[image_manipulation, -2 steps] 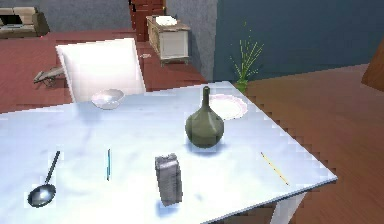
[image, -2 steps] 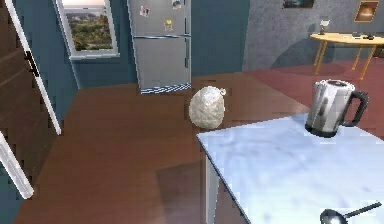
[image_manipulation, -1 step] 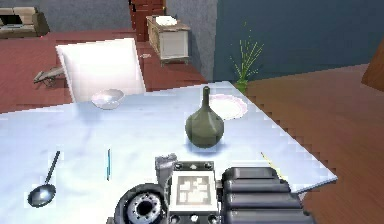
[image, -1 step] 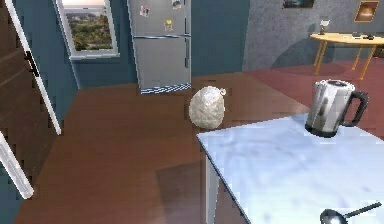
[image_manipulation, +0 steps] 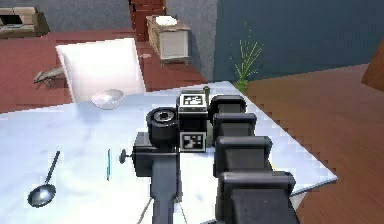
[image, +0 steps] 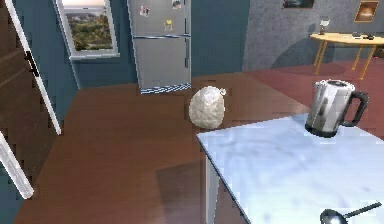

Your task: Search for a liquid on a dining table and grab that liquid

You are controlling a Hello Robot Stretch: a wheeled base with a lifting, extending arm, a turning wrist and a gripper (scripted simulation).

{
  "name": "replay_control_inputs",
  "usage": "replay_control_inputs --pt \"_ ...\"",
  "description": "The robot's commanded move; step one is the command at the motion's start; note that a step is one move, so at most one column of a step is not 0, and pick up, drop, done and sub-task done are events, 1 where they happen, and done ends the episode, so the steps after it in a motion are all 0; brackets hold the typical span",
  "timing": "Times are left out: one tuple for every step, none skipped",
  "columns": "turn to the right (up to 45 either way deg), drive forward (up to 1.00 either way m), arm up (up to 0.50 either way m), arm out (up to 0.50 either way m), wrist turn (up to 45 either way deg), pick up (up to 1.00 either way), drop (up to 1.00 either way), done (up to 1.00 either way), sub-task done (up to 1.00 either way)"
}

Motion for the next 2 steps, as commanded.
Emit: replay_control_inputs --pt "0.0 0.0 0.0 0.0 45.0 0.0 0.0 0.0 0.0" --pt "0.0 0.0 0.0 0.0 45.0 0.0 0.0 0.0 0.0"
